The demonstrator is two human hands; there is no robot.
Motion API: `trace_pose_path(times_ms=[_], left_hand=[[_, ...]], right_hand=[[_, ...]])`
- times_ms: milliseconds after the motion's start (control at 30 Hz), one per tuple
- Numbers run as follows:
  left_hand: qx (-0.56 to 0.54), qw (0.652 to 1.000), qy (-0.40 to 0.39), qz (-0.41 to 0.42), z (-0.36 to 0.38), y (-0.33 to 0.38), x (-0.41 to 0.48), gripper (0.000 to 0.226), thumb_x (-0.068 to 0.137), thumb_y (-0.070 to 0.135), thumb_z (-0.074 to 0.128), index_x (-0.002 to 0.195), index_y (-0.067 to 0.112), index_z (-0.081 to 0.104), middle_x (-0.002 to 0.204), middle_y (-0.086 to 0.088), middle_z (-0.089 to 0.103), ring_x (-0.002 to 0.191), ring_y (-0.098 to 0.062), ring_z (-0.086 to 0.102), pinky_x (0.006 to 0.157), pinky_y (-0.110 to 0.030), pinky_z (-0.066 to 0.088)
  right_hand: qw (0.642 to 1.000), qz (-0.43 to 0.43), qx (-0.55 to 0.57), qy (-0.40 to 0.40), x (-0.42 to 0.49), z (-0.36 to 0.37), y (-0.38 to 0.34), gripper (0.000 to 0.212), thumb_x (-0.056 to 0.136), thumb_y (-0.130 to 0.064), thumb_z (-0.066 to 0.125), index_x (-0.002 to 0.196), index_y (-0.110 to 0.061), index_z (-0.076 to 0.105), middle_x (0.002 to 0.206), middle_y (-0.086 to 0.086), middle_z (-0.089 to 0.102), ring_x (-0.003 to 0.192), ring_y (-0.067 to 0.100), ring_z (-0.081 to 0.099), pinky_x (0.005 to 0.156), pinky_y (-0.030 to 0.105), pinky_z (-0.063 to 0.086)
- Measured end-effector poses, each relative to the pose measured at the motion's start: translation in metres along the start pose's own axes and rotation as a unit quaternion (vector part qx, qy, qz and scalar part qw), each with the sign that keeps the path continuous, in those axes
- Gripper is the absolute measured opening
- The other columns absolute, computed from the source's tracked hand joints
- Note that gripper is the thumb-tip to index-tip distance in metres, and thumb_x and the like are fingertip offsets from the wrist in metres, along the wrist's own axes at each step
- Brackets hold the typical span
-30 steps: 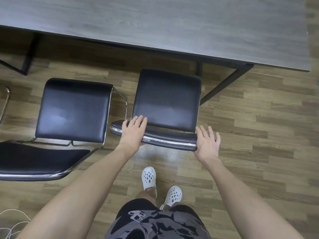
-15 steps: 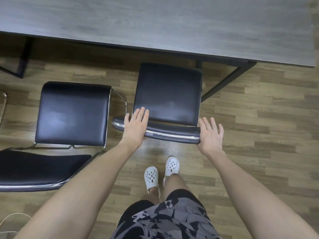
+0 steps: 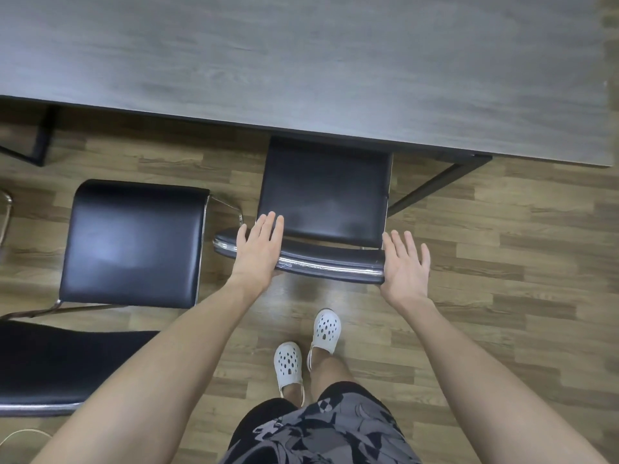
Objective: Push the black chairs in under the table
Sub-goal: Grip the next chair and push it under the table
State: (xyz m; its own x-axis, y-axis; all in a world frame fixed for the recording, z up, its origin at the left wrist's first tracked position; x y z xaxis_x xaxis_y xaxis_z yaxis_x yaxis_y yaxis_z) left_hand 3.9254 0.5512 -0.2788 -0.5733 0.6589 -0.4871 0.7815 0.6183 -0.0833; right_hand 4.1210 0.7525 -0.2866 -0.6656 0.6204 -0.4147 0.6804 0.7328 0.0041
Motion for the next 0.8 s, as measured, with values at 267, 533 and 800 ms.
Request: trace_pose_path(times_ms=[267,533,800], left_hand=[[0.014,1.000,-0.006,-0.014,-0.023,0.001,0.037,0.119,0.071,0.000,0.076,0.153,0.008,-0.011,0.163,-0.008,-0.005,0.150,-0.024,-0.003,0.118,-0.048,0.012],[0.013,1.000,0.021,-0.014,-0.028,-0.006,0.059,0.119,0.073,-0.004,0.073,0.151,0.010,-0.016,0.163,-0.006,-0.005,0.151,-0.022,-0.001,0.118,-0.047,0.013],[0.020,0.999,0.021,-0.026,-0.044,-0.007,0.084,0.130,0.070,0.010,0.084,0.150,0.008,-0.019,0.163,-0.008,-0.007,0.150,-0.024,-0.001,0.118,-0.047,0.014]], right_hand=[[1.000,-0.007,-0.011,-0.002,0.040,-0.020,0.006,0.098,0.076,-0.007,0.067,0.155,-0.017,0.009,0.163,0.001,0.008,0.151,0.022,-0.002,0.120,0.046,0.001],[1.000,-0.007,-0.017,0.008,0.061,-0.031,0.005,0.104,0.077,-0.003,0.068,0.155,-0.015,0.001,0.164,0.002,-0.003,0.150,0.024,-0.009,0.120,0.046,-0.001],[1.000,0.000,-0.007,0.012,0.088,-0.043,0.007,0.105,0.078,-0.004,0.068,0.155,-0.014,-0.003,0.163,0.004,-0.007,0.150,0.025,-0.011,0.119,0.047,-0.001]])
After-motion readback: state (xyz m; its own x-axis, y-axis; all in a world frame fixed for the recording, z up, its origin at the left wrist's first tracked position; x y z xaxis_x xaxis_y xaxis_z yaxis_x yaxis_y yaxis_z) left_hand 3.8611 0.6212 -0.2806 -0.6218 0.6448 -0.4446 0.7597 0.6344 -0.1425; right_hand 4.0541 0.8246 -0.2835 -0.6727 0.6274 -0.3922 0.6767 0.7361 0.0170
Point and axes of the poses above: each hand's wrist, its own x-axis towards the middle knuckle, its own z-axis out of the palm, y = z × x, the point moved 2 cm from there along x, towards the middle knuckle
